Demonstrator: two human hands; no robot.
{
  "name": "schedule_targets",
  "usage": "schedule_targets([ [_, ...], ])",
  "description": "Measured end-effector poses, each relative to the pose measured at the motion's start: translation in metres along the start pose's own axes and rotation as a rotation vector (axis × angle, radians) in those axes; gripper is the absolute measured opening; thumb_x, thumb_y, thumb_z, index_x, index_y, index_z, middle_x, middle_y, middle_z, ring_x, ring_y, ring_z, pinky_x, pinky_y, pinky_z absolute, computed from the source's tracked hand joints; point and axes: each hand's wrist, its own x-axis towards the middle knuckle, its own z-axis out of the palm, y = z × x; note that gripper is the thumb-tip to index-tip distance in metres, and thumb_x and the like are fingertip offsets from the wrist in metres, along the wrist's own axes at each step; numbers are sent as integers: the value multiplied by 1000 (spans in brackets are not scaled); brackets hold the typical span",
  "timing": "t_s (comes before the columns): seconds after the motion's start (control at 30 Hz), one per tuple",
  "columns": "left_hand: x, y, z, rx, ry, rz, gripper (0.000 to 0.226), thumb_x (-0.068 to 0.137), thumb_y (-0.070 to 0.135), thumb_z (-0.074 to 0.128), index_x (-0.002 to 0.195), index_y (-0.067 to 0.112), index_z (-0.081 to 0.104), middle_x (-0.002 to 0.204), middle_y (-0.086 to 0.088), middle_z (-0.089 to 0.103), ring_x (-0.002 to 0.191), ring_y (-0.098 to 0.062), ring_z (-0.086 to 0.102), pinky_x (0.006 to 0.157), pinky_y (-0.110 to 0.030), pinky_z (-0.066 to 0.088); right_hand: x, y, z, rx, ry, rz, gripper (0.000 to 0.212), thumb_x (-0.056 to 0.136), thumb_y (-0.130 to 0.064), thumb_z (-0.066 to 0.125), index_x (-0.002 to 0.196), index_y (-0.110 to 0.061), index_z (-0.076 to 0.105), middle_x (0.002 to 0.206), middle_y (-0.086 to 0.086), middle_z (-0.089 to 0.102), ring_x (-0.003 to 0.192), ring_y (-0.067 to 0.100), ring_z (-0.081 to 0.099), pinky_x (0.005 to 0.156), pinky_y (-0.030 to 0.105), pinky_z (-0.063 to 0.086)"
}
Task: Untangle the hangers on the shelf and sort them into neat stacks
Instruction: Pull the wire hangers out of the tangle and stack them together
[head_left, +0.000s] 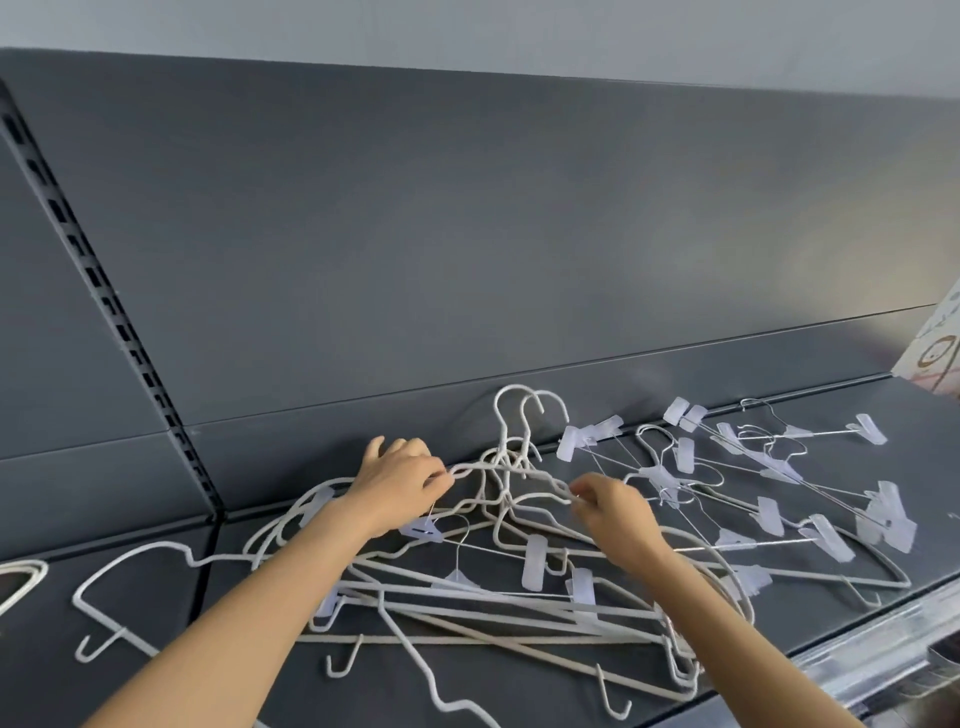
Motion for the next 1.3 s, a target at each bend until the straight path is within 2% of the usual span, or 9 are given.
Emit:
schedule_targets([
  [0.17, -9, 11, -31, -50, 42, 60, 30, 96, 31, 34, 73, 18, 50, 69, 7, 49, 83, -21, 50, 88, -33, 34, 3, -5, -17, 170, 46, -78, 11, 86, -12, 58, 95, -14, 64, 69, -12, 56, 62, 5, 48, 59, 24, 37],
  [0.27, -14, 19, -50, -116, 141, 53, 27, 96, 31, 37, 78, 20, 54, 75, 5, 57, 77, -20, 53, 65, -30, 34, 7, -7, -33, 316, -52, -119, 14, 85, -6, 58, 78, -17, 63, 68, 1, 59, 62, 15, 52, 67, 32, 42],
  [0.37, -20, 24, -67, -65, 246, 18, 26, 95, 33, 37, 80, 26, 57, 80, 6, 56, 78, -20, 51, 68, -30, 34, 8, -2, -54, 241, -191, -127, 23, 87, -17, 58, 65, -14, 62, 63, 5, 59, 59, 15, 50, 67, 33, 43],
  [0.6, -33, -6, -74, -115, 213, -50, 31, 94, 30, 40, 66, 25, 53, 61, 5, 51, 66, -20, 49, 60, -30, 32, -11, 41, -89, 196, -344, 43, 34, 93, -40, 41, 104, -16, 64, 95, 4, 70, 89, 15, 64, 83, 26, 46],
  [0.8, -43, -28, -52, -244, 241, -90, 37, 93, 28, 43, 57, 28, 49, 51, 4, 43, 53, -15, 39, 55, -28, 29, -15, 64, -91, 76, -397, 36, 37, 85, 10, 45, 109, -11, 64, 99, -1, 64, 98, 13, 58, 89, 22, 42],
  [0.97, -46, -37, -44, -362, 278, -74, 38, 93, 28, 46, 55, 27, 51, 52, -2, 43, 53, -17, 35, 57, -31, 29, -16, 75, -83, -232, -359, -59, 18, 81, -9, 66, 98, -12, 70, 86, -3, 61, 92, 16, 59, 84, 23, 45],
  [1.1, -48, -45, -48, -452, 298, -62, 29, 89, 37, 44, 64, 33, 57, 63, -22, 53, 61, -24, 45, 65, -32, 36, -15, 76, -89, 1, -158, -54, 11, 82, -4, 63, 84, -10, 73, 81, 15, 71, 70, 11, 59, 60, 11, 46],
  [1.23, -52, -54, -53, -505, 320, -71, 29, 87, 36, 46, 62, 34, 59, 73, -28, 59, 67, -28, 50, 70, -35, 40, -13, 78, -104, 146, -102, -59, 28, 84, 3, 58, 73, -21, 67, 46, -11, 62, 45, -5, 55, 52, 5, 44],
  [1.3, -54, -56, -53, -520, 329, -86, 38, 94, 23, 47, 59, 30, 59, 73, -27, 60, 68, -29, 52, 71, -35, 40, -12, 78, -103, 112, -79, -83, 23, 86, -3, 59, 79, -23, 68, 54, -14, 63, 54, -6, 56, 58, 5, 42],
])
